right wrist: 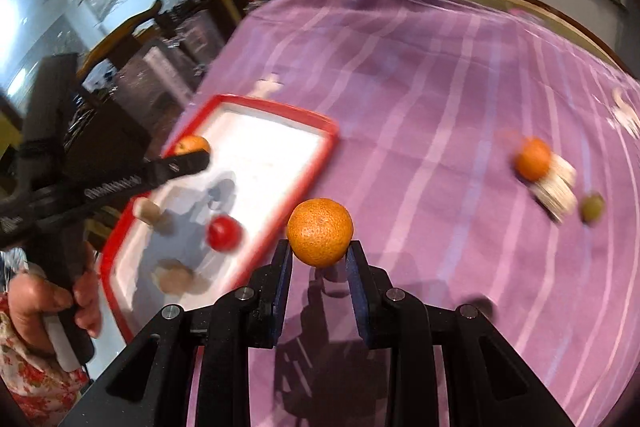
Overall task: Organize fruits
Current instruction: 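Carry both oranges over the tray and open both tools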
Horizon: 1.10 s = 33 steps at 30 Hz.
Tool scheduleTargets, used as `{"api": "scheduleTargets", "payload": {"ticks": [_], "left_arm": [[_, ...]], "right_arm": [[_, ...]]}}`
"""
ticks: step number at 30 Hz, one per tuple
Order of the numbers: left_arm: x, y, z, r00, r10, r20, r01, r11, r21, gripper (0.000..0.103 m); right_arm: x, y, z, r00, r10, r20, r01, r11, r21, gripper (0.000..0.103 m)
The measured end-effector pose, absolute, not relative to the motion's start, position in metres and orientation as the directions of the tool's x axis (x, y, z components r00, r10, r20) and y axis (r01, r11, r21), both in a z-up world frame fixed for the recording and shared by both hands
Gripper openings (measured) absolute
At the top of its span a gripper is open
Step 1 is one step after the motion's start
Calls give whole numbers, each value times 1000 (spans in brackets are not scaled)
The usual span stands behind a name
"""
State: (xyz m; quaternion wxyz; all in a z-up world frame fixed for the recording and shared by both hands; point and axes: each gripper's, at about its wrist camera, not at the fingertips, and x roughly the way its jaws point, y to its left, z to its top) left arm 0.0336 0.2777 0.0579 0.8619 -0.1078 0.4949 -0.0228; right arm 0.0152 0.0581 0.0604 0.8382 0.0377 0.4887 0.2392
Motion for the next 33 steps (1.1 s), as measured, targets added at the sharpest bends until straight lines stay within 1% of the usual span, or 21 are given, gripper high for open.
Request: {"api": "scheduleTargets", "payload": {"ticks": [4, 8, 15, 16, 18, 22, 25, 27, 29, 30, 33], "left_arm": [[43, 294, 48, 495, -141, -857, -77, 976, -204, 31], [51, 302, 37, 480, -140, -866, -82, 976, -203, 31], [56, 314, 25, 467, -153, -871, -105, 968, -227, 31], [56, 314, 25, 467, -153, -871, -109, 968, -228, 32], [55, 316, 24, 463, -159, -872, -115, 965, -237, 32], [51, 319, 31, 478, -160, -863, -123, 961, -246, 46], [45, 320, 40, 492, -152, -857, -125, 962, -242, 48], [39, 318, 49, 500, -123, -857, -130, 968, -214, 49], [33, 314, 58, 511, -85, -855, -137, 974, -179, 52], [29, 312, 64, 520, -61, -852, -143, 977, -157, 56], [15, 304, 80, 537, -6, -844, -155, 982, -105, 59]], "right_arm": [[29, 99, 66, 413, 448, -793, -411, 868, 277, 30], [42, 131, 60, 410, 434, -802, -434, 867, 247, 30], [59, 154, 38, 385, 403, -830, -417, 878, 233, 31], [59, 154, 36, 381, 406, -831, -417, 878, 237, 33], [62, 156, 34, 379, 407, -831, -409, 879, 244, 33], [65, 154, 34, 371, 415, -831, -396, 880, 262, 33], [65, 153, 38, 386, 408, -828, -387, 886, 256, 35], [64, 151, 42, 392, 411, -823, -379, 887, 263, 35], [60, 144, 48, 404, 414, -816, -368, 890, 269, 35], [58, 141, 51, 410, 414, -813, -364, 891, 271, 35], [50, 126, 59, 427, 411, -805, -343, 898, 277, 35]]}}
